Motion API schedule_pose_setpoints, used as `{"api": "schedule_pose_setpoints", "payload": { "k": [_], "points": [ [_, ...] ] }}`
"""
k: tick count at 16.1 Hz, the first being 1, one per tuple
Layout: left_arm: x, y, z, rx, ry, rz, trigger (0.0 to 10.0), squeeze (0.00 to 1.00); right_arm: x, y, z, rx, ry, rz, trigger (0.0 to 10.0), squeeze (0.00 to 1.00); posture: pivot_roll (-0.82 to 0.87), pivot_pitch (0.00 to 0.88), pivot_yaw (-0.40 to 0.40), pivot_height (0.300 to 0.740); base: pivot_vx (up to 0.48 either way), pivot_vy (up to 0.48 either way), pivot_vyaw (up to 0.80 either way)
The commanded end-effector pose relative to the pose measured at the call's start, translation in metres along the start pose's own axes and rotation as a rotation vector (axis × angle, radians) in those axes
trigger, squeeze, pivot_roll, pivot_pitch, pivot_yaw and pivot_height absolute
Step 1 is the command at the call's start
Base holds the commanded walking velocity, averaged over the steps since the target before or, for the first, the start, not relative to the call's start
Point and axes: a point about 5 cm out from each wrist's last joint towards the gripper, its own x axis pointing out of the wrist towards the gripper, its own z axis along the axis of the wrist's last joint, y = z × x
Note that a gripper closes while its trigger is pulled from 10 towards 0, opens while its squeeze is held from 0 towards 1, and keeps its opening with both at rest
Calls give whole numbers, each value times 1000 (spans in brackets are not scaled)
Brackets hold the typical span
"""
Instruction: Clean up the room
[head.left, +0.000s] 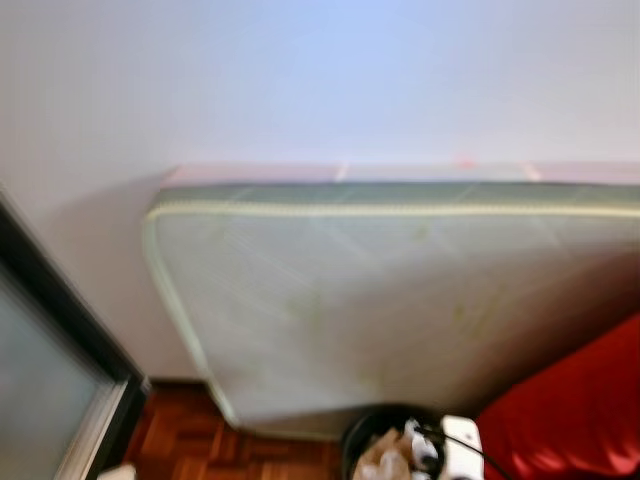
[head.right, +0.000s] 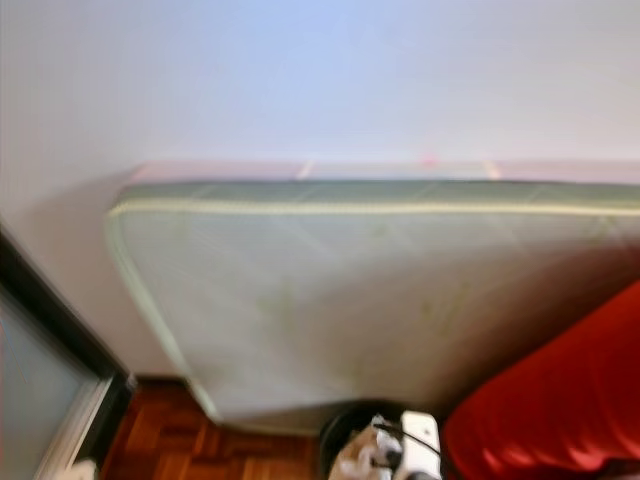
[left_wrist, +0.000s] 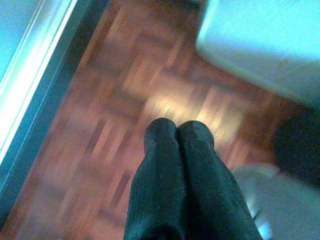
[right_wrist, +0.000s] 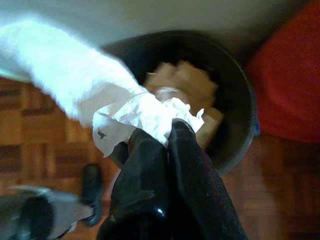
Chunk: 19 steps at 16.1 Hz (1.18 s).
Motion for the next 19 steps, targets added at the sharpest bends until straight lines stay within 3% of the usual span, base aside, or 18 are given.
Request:
{"api": "schedule_pose_setpoints", "payload": {
  "k": [1, 3, 5, 6, 9, 14, 18, 19],
  "points": [
    [1, -2, 5, -15, -29, -3, 10000, 0, -2, -8, 0, -19, -7, -13, 10000, 0, 123, 0, 14, 740, 0, 0, 0],
    [8, -15, 32, -71, -144, -13, 10000, 0, 0, -2, 16, -30, -74, 13, 10000, 0, 118, 0, 12, 740, 0, 0, 0],
    [11, -29, 65, -35, -300, -70, 10000, 0, 1, 3, 31, -53, -139, 43, 10000, 0, 124, 0, 5, 740, 0, 0, 0],
    [7, -38, 91, 1, -466, -117, 10000, 0, 2, 9, 41, -85, -181, 65, 10000, 0, 130, 0, -5, 740, 0, 0, 0],
    [-9, -43, 113, 11, -661, -128, 10000, 0, 0, 5, 54, -83, -263, 53, 10000, 0, 135, 0, -12, 740, 0, 0, 0],
    [-46, -64, 139, 48, -869, -169, 10000, 0, -14, 17, 126, -111, -614, 136, 10000, 0, 143, 0, -25, 740, 0, 0, 0],
    [-61, -74, 147, 61, -905, -197, 10000, 0, -23, 24, 132, -111, -734, 135, 10000, 0, 154, 0, -40, 740, 0, 0, 0],
    [-62, -75, 144, 92, -887, -206, 10000, 0, -24, 19, 129, -90, -746, 105, 10000, 0, 158, 0, -46, 740, 0, 0, 0]
  ]
}}
